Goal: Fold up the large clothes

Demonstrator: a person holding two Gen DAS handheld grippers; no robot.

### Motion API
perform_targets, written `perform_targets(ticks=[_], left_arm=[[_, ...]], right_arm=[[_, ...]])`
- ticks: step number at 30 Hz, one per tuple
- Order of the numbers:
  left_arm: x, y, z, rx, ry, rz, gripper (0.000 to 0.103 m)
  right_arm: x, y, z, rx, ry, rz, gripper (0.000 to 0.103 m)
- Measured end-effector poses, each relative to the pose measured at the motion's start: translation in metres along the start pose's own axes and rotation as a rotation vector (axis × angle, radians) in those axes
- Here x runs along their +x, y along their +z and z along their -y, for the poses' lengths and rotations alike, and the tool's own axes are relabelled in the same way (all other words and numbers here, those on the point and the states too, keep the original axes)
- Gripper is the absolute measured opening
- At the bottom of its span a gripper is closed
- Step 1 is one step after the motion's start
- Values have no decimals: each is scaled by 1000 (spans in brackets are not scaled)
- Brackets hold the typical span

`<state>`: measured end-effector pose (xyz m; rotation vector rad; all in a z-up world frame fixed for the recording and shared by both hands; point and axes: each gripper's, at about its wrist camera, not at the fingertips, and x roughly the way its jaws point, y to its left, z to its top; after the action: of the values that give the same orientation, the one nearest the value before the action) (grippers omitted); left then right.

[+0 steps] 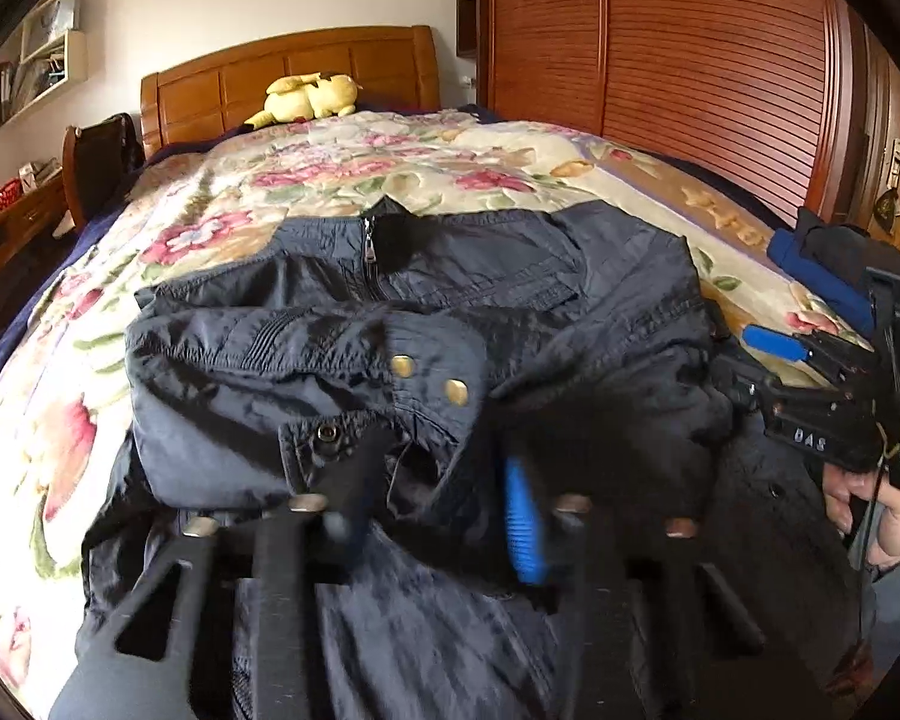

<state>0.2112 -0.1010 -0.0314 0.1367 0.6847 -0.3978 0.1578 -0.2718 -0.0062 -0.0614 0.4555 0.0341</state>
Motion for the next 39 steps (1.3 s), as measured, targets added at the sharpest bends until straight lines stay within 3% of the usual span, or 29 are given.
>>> perform_targets(ticks=[1,3,10,15,21,33,39], left_arm=[[-2,-2,-1,4,0,-3,17],[-5,-5,-5,5,1,-5,10],[-50,-18,-32,12,113,125,8],[-78,-22,-60,-13,189,187,8],[-81,-31,-85,-48,224,167,8],[-84,-82,-76,-102,177,92,9],[-95,-101,-74,-134,198,91,17]], right_arm=[[-1,-1,1,6,0,5,61],[-3,-2,1,14,3,15,61],[-16,-9,19,113,16,78,61],[-15,-14,24,163,33,68,61],[-12,-11,18,137,27,43,61],[-8,-6,22,135,28,25,61],[-5,-5,21,128,23,12,61]])
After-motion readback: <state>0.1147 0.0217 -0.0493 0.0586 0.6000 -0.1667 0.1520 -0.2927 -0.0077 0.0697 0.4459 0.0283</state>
